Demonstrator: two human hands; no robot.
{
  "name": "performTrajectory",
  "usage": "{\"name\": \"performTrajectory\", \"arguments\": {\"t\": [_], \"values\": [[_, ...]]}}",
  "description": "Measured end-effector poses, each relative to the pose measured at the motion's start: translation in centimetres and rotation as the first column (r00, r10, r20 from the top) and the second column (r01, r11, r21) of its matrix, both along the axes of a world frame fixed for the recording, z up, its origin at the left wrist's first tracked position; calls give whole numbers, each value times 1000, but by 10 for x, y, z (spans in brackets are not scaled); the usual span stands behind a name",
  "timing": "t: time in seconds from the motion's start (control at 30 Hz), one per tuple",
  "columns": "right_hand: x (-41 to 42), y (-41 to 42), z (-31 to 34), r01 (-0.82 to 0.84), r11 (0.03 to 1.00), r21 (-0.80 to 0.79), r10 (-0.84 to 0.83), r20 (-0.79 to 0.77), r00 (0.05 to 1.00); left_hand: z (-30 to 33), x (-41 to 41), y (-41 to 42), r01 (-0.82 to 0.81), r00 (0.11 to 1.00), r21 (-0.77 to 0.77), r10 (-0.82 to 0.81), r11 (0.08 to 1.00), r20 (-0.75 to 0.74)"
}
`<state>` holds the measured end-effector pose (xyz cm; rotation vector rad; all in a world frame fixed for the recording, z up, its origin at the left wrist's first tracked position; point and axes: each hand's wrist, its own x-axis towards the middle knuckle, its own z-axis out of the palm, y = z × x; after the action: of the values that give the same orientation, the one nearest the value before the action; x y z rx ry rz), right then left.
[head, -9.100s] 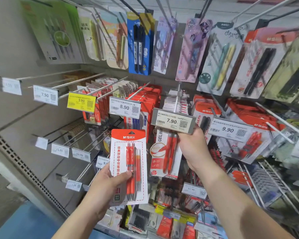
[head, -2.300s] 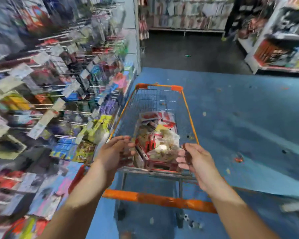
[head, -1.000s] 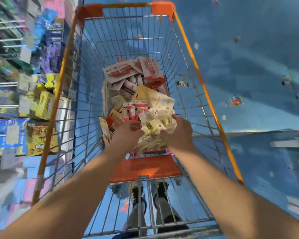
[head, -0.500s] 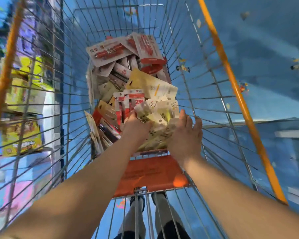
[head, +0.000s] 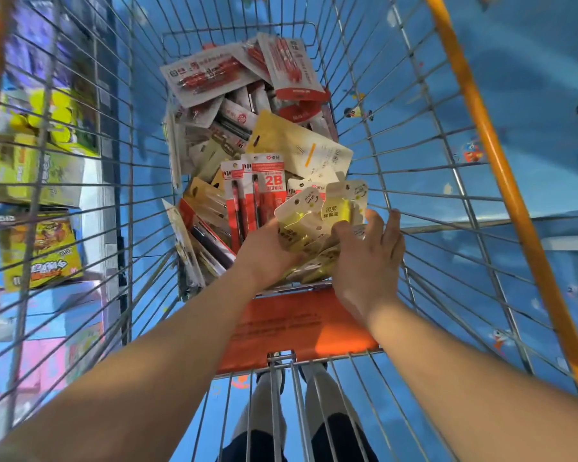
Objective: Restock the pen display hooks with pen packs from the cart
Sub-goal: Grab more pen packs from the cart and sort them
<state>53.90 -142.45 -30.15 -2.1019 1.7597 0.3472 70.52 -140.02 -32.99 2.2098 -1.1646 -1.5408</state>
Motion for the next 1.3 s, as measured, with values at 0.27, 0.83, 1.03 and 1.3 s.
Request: {"name": "performTrajectory", "arguments": {"t": [0.27, 0.83, 1.03, 1.3], "values": [[-2, 0, -2, 2, 1000, -17, -3, -33, 999, -2, -2, 8, -6, 998, -48, 9, 999, 58], [6, -23, 37, 309, 911, 274, -412, 622, 666, 46, 29, 20, -384, 922, -141, 387, 912, -6], [19, -28, 75, 302, 907, 292, -416, 726, 548, 87, 38, 15, -397, 916, -151, 401, 905, -6], [20, -30, 145, 219, 911, 350, -413, 794, 446, 154, 53, 35, -456, 886, -172, 426, 873, -182]]}}
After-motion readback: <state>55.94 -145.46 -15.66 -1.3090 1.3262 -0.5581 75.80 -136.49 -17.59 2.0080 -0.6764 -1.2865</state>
